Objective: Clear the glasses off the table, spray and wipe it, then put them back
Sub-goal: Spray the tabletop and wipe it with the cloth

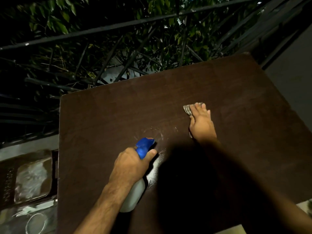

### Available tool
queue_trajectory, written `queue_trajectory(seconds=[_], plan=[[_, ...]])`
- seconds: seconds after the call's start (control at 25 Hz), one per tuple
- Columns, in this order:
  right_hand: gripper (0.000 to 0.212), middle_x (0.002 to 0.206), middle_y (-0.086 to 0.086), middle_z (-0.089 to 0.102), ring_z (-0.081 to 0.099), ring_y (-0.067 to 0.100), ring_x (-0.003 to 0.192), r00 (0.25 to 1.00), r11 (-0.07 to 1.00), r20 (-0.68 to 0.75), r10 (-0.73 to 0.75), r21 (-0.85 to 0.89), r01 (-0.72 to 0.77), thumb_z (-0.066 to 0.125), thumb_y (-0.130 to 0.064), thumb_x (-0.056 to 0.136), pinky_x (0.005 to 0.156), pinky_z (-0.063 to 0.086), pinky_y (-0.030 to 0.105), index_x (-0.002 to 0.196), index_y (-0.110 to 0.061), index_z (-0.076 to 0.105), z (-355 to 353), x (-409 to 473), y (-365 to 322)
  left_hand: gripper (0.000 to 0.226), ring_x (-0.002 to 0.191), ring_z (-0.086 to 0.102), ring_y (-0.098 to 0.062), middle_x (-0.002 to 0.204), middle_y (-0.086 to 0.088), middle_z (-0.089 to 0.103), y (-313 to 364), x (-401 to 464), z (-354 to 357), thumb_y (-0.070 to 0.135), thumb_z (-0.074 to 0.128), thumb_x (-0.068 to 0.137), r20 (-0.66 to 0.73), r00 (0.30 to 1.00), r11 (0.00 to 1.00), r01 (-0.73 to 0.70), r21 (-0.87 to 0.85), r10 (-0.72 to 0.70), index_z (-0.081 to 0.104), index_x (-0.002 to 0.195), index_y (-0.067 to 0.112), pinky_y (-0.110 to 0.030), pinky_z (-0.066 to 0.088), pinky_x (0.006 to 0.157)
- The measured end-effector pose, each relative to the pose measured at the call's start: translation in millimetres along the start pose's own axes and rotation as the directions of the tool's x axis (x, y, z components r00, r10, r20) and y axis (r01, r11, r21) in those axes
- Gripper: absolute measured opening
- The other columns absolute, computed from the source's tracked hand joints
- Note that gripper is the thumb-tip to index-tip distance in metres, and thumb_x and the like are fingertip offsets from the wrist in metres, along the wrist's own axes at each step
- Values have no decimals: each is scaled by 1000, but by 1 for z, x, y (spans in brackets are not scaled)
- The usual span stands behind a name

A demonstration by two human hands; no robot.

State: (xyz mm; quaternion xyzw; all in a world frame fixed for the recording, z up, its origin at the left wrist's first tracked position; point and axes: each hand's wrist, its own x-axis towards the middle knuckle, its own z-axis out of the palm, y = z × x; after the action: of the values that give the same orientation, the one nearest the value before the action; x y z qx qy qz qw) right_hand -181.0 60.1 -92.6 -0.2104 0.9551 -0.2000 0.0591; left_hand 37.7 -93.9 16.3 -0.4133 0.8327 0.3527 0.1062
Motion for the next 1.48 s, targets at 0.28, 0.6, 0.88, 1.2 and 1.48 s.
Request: queue_trajectory(seconds=[0.28,0.6,0.88,1.2,1.48], plan=[[59,151,18,39,34,42,140,900,905,114,-422,-6,425,35,-20,86,115,23,51,144,-9,45,38,-126,-58,41,54,50,-16,56,6,53,-29,-3,-21,54,64,82,18,999,994,31,-107,-29,52,64,20,-29,35,51],[49,154,10,38,20,26,147,925,935,143,-352,88,342,45,-9,95,121,12,47,144,-13,47,42,-44,-96,50,70,64,-26,66,-2,65,-64,-23,-35,62,65,79,-79,989,988,122,-93,-129,58,66,15,-32,41,60],[49,150,17,36,28,38,139,642,708,415,-645,8,706,46,-14,97,110,24,50,145,-7,38,37,-136,-151,57,78,67,-31,75,-9,70,-69,-46,-36,64,64,79,-137,961,960,214,-178,-240,64,77,7,-33,40,59],[65,160,5,25,16,24,148,593,620,312,-743,-16,785,47,-7,95,118,19,52,152,-24,21,45,-116,-65,57,72,64,-29,71,-10,68,-89,-75,-35,62,65,80,-225,921,942,281,-183,-318,64,74,5,-35,43,61],[58,143,18,47,32,42,133,771,774,118,-625,-34,633,62,2,80,108,34,54,135,-13,48,18,-133,-57,60,69,66,-28,65,-8,69,-70,-95,-23,62,65,80,-209,912,918,294,-268,-353,64,67,4,-33,42,59]])
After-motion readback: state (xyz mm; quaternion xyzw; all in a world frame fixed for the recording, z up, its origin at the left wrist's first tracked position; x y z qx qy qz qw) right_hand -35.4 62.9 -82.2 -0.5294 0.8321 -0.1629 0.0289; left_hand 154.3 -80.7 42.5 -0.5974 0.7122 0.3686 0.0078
